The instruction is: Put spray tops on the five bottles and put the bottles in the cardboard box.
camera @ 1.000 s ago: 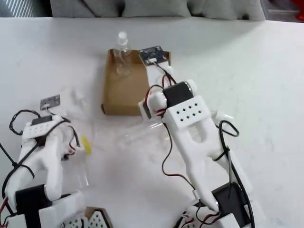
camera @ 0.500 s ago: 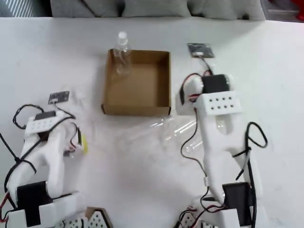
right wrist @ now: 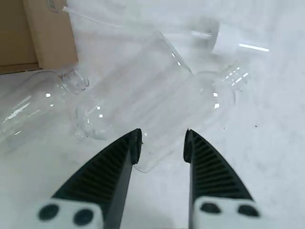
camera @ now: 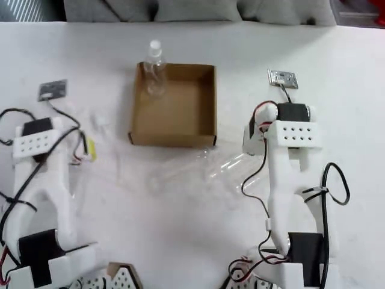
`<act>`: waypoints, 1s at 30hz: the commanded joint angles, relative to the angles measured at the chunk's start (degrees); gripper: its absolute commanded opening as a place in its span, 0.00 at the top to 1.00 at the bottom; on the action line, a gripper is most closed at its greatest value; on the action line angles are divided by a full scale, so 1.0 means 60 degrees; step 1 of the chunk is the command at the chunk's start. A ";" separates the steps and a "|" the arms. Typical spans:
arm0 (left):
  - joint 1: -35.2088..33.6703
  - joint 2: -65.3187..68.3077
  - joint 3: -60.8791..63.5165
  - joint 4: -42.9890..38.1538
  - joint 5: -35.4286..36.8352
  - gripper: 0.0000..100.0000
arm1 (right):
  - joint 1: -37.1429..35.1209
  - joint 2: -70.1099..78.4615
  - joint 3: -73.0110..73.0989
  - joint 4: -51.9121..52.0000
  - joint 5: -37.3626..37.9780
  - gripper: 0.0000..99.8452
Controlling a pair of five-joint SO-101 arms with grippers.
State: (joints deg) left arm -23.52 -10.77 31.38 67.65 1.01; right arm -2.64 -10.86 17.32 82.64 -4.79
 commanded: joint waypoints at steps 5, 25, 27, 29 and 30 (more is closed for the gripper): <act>-0.3685 0.0242 -0.0703 -0.1582 -0.1275 0.97 | 0.0066 -0.0374 0.0161 -0.0432 0.0117 0.87; -0.4300 0.6454 -0.5861 -0.0923 -0.1744 0.72 | 0.0051 -0.0315 0.0425 -0.0974 0.0117 0.87; -0.4300 0.6454 -0.6242 -0.0396 -0.1758 0.69 | 0.0037 -0.0374 0.0542 -0.1121 0.0117 0.87; -0.4286 0.6454 -0.6711 0.0059 -0.1861 0.70 | 0.0037 -0.0388 0.0557 -0.1106 0.0117 0.87; -0.4286 0.6454 -0.6960 0.0322 -0.2095 0.70 | 0.0037 -0.0388 0.0557 -0.1106 0.0117 0.87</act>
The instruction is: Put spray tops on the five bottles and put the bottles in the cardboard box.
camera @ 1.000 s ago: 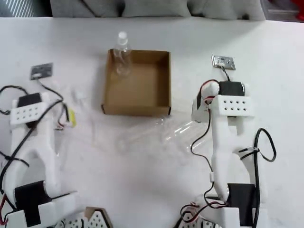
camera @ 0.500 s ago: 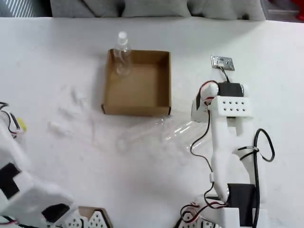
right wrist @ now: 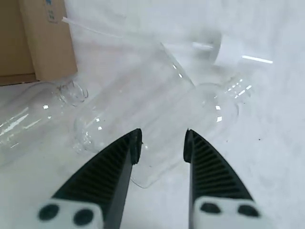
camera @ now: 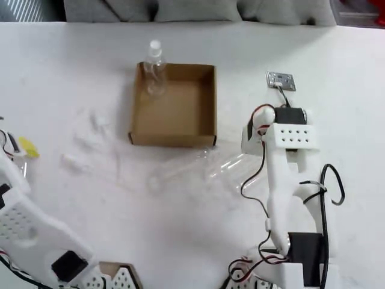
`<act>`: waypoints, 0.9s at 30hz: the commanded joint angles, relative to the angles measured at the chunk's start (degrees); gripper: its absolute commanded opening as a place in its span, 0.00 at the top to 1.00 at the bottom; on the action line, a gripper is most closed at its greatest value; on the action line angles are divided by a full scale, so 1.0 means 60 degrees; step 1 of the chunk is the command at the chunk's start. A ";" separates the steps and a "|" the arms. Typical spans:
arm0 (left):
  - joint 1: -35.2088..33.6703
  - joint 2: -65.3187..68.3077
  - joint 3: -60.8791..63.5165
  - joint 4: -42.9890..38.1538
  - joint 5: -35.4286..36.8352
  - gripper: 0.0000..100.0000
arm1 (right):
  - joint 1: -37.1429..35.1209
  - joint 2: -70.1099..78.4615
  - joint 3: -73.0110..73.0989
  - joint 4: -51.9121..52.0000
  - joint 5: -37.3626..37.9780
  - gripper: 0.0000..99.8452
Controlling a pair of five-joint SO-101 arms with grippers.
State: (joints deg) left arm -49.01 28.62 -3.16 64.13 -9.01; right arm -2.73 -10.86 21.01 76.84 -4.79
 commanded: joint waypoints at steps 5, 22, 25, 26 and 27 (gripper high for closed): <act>0.0037 -0.0110 -0.2330 0.2388 -0.1451 0.70 | 0.0051 -0.0388 -0.0059 -0.0139 0.0117 0.87; 0.0037 -0.0095 -0.2769 0.4630 -0.4000 0.70 | 0.0051 -0.0403 -0.0059 -0.0110 0.0117 0.87; 0.0022 -0.0022 -0.2740 0.4234 -0.3619 0.70 | 0.0051 -0.0403 -0.0059 -0.0110 0.0117 0.87; 0.0007 -0.0022 -0.2696 0.4059 -0.3385 0.70 | 0.0051 -0.0403 -0.0059 -0.0110 0.0117 0.87; -0.0007 -0.0037 -0.2549 0.3839 -0.3267 0.70 | 0.0051 -0.0403 -0.0059 -0.0110 0.0117 0.87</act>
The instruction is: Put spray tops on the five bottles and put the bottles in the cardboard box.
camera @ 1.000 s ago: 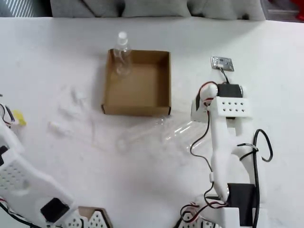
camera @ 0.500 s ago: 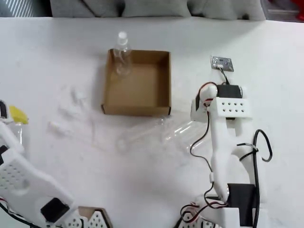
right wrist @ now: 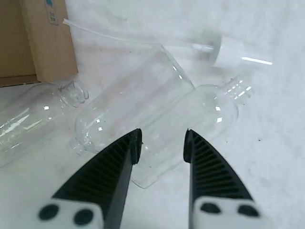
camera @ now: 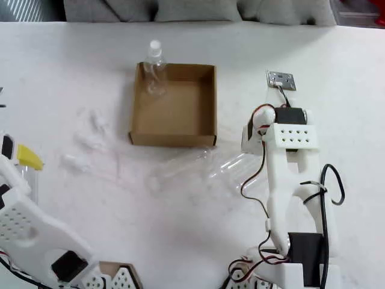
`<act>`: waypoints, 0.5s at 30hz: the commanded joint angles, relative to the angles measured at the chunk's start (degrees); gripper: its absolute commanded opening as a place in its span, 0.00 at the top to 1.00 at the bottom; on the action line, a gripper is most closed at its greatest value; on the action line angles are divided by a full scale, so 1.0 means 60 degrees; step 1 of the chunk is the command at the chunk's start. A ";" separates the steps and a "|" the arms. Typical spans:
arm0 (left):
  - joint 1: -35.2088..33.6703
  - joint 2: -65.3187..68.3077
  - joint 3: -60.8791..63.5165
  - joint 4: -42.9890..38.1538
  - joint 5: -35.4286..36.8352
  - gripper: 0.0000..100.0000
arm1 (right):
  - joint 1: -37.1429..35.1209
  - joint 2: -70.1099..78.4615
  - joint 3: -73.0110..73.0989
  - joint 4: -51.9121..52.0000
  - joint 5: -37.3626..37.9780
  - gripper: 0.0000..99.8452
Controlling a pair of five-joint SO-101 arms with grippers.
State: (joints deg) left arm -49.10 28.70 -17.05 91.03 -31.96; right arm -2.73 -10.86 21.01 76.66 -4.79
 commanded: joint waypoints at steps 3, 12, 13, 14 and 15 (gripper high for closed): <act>0.0081 -0.0125 0.0425 -0.1319 0.0469 0.70 | 0.0051 -0.0403 -0.0059 -0.0081 0.0117 0.87; 0.0154 -0.0110 0.1758 -0.2608 0.0059 0.70 | 0.0051 -0.0403 -0.0059 -0.0081 0.0117 0.87; 0.0198 -0.0110 0.1846 -0.2637 0.0015 0.70 | 0.0051 -0.0403 -0.0059 -0.0081 0.0117 0.87; 0.0198 -0.0125 0.1919 -0.2711 0.0015 0.70 | 0.0051 -0.0403 -0.0059 -0.0081 0.0117 0.87; 0.0212 -0.0110 0.1963 -0.2740 0.0015 0.70 | 0.0051 -0.0403 -0.0059 -0.0081 0.0117 0.87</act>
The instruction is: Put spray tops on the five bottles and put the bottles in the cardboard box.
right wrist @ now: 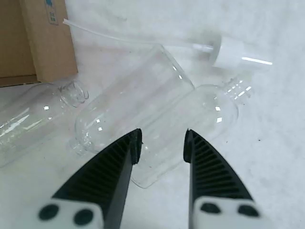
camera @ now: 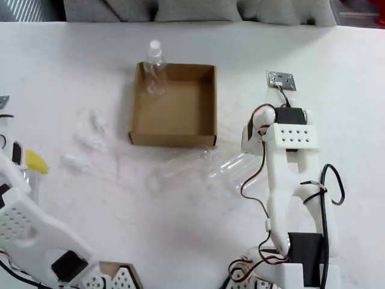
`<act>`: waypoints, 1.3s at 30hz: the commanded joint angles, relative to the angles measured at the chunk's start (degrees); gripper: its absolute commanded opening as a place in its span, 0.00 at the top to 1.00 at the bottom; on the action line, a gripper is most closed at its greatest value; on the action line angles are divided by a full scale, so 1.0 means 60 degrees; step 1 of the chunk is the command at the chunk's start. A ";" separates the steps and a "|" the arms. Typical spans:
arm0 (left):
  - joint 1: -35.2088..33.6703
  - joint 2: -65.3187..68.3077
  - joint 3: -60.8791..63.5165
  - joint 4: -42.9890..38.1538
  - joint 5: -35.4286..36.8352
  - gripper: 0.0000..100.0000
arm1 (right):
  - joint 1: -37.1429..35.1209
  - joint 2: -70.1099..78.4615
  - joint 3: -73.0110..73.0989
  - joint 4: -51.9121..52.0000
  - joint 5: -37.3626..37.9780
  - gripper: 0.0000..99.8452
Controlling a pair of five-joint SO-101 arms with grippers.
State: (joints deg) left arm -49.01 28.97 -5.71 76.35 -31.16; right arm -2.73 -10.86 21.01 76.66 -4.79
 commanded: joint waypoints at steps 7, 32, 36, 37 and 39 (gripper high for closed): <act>0.0227 -0.0139 0.0879 -0.1055 -0.0117 0.71 | 0.0051 -0.0403 -0.0059 -0.0095 0.0117 0.87; 0.2088 -0.3509 0.1846 -0.1333 0.2608 0.98 | 0.0066 -0.1121 0.0440 0.0198 0.0117 0.87; 0.2747 -0.4374 0.2842 -0.2535 0.4117 0.98 | 0.0066 -0.1487 0.0996 -0.0198 0.0117 0.87; 0.2879 -0.4608 0.3136 -0.2857 0.4396 0.98 | 0.0066 -0.1560 0.1128 -0.0330 0.0117 0.87; 0.3070 -0.5004 0.3810 -0.3546 0.4718 0.98 | 0.0066 -0.1692 0.1319 -0.0462 0.0117 0.87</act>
State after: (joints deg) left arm -33.98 6.55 12.40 62.81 -8.40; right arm -2.73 -17.71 28.13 75.87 -4.79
